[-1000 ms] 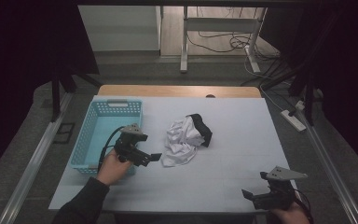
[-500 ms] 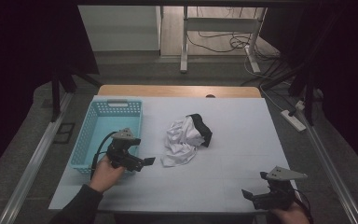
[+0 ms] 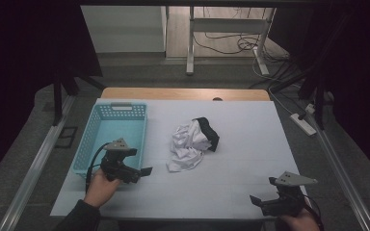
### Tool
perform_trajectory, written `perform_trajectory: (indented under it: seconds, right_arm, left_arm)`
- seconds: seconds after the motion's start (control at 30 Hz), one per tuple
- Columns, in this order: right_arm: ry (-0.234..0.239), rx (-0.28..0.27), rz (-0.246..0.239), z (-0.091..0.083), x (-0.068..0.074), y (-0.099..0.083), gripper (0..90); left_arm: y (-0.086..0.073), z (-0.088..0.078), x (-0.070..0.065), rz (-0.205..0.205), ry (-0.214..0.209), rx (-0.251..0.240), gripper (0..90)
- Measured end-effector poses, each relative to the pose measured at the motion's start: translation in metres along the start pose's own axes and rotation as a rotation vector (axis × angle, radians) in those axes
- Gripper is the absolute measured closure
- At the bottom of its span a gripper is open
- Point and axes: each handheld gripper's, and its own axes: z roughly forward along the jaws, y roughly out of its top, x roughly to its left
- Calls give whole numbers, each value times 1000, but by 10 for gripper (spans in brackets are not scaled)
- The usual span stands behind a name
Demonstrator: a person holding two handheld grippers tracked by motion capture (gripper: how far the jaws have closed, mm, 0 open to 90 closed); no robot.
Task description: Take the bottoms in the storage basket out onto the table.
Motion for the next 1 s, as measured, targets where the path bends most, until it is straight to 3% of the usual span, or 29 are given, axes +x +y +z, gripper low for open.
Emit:
perform_trajectory:
  seconds: [0.43, 1.0]
  right_arm:
    - [-1, 1, 0, 0, 0, 0, 13]
    - [-2, 2, 0, 0, 0, 0, 13]
  left_arm:
    - [-21, -19, -5, -30, 33, -25, 0]
    - [-47, -43, -12, -65, 114, -19, 0]
